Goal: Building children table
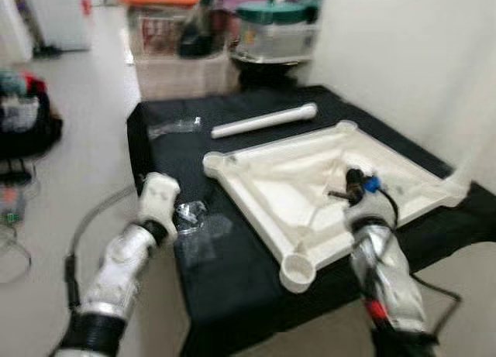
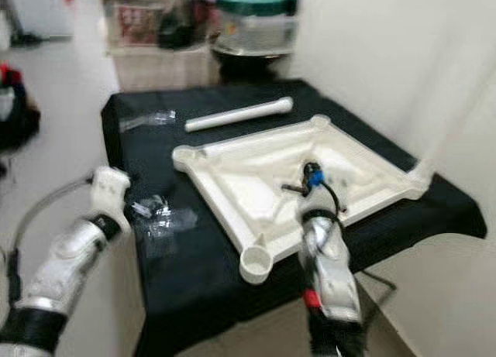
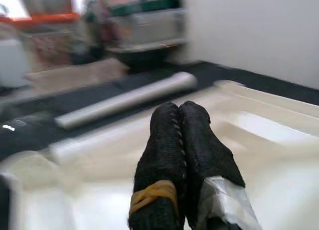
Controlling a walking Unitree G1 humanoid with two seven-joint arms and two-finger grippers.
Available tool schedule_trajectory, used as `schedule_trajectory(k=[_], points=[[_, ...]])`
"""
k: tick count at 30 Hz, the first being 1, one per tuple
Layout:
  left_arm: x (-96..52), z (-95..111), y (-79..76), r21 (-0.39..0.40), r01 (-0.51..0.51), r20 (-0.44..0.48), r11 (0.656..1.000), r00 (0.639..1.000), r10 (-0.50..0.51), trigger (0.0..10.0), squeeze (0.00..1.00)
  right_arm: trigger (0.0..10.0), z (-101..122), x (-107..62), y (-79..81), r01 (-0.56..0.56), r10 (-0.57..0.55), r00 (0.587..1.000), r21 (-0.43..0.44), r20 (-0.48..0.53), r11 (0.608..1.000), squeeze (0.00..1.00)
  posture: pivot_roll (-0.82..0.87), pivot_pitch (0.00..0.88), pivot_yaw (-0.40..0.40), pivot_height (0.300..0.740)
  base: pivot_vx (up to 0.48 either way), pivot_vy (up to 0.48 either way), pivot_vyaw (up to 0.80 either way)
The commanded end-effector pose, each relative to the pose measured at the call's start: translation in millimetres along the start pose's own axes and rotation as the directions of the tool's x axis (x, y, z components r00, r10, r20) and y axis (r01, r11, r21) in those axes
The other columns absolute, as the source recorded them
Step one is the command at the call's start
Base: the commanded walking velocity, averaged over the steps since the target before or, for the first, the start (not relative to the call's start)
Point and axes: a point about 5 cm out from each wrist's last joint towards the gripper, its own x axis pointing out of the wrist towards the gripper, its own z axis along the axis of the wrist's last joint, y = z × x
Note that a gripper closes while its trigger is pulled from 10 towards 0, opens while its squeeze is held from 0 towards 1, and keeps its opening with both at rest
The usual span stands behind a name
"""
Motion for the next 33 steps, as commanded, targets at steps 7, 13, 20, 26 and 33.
schedule_trajectory(k=[7, 13, 20, 26, 33], points=[[2.8, 1.0, -6.4, -0.020, 0.020, 0.005, 1.000, 1.000, -0.020, 10.0, 0.00, 10.0, -1.8, -0.5, -11.0, 0.034, -0.034, 0.999, -0.016, -0.015, 0.999, 0.00, 0.06, 0.000, -0.109, 0.740, 0.184, 0.000, -0.56], [2.3, 2.1, -7.0, -0.032, 0.022, 0.011, 0.999, 1.000, -0.022, 10.0, 0.00, 10.0, -1.6, 0.1, -11.7, 0.042, -0.042, 0.999, -0.026, -0.011, 0.999, 0.00, 0.06, 0.000, -0.108, 0.740, 0.000, 0.000, 0.00], [2.7, 1.5, -5.6, -0.043, 0.012, 0.006, 0.999, 1.000, -0.011, 10.0, 0.00, 10.0, -1.9, -0.3, -11.0, 0.036, -0.036, 0.999, -0.020, -0.011, 0.999, 0.00, 0.06, 0.000, -0.107, 0.740, 0.000, 0.000, 0.00], [3.2, 2.0, -6.3, -0.052, 0.014, 0.006, 0.999, 1.000, -0.014, 10.0, 0.00, 10.0, -1.2, -0.4, -10.0, 0.030, -0.030, 1.000, -0.018, 0.001, 0.999, 0.00, 0.06, 0.000, -0.109, 0.740, 0.000, 0.000, 0.00], [4.6, 4.0, -6.0, -0.056, 0.021, 0.011, 0.998, 1.000, -0.020, 10.0, 0.00, 10.0, 3.3, 1.4, -7.0, 0.003, -0.003, 1.000, -0.018, 0.030, 1.000, 1.00, 0.07, 0.000, -0.112, 0.740, 0.000, 0.475, 0.00]])
